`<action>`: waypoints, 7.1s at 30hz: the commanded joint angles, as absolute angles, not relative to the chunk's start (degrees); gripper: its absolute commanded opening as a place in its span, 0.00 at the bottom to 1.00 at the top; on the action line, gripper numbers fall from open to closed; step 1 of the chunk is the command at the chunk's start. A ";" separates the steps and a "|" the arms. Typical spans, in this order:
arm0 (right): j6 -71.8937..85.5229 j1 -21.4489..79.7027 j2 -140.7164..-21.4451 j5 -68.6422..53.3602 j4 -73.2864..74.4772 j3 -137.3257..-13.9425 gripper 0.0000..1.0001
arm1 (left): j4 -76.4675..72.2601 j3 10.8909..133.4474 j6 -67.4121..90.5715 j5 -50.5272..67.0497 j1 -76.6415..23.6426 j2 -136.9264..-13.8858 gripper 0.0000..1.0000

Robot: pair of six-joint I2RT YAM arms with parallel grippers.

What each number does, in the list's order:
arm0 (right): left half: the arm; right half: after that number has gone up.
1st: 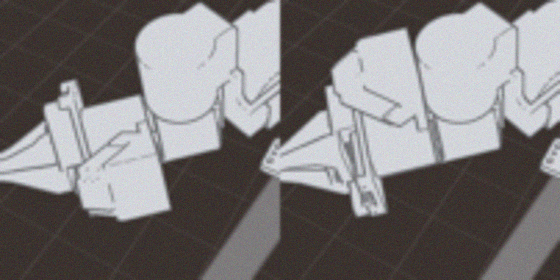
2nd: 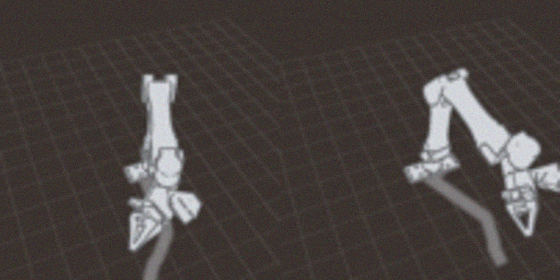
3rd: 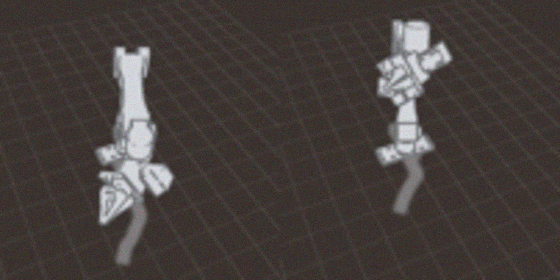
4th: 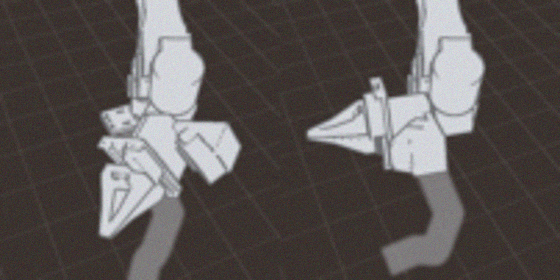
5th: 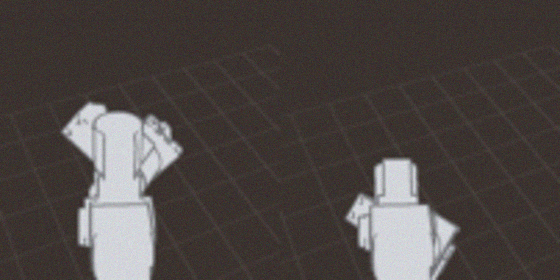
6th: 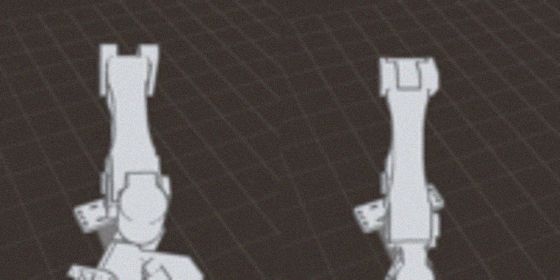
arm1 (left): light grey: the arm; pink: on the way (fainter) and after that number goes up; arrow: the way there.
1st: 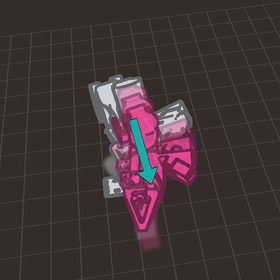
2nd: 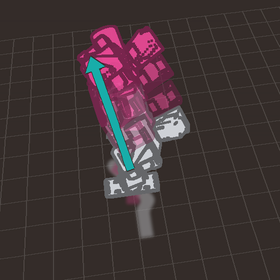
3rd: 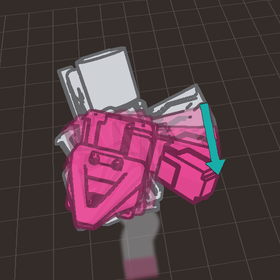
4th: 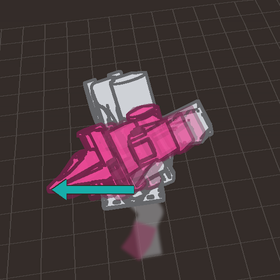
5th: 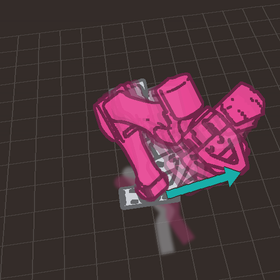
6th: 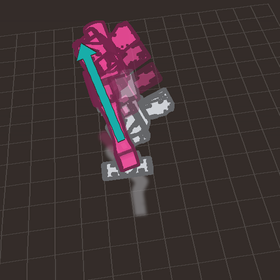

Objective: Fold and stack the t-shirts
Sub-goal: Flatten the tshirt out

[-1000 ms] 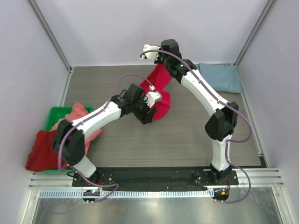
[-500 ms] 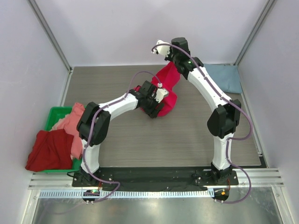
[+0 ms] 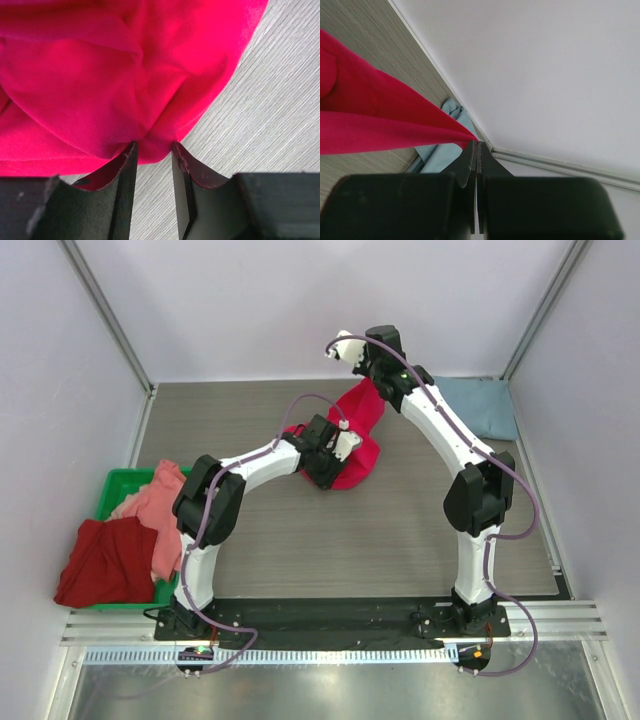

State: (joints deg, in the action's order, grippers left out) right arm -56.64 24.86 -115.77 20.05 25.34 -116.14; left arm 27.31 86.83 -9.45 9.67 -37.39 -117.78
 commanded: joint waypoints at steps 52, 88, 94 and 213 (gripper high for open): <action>-38.05 22.50 -77.75 4.57 25.86 -81.22 0.01 | 25.16 68.38 -24.25 5.03 -22.77 -78.41 0.17; -27.95 10.64 -108.81 -9.14 23.64 -87.98 0.01 | 51.94 79.98 -27.25 18.46 -45.08 -107.57 0.52; -28.39 10.28 -109.07 -9.84 23.38 -87.45 0.01 | 52.12 82.09 -26.81 19.07 -45.44 -111.61 0.55; -27.60 8.96 -74.44 6.59 23.03 -86.12 0.01 | 38.76 88.07 -21.44 -5.37 -40.46 -83.71 0.00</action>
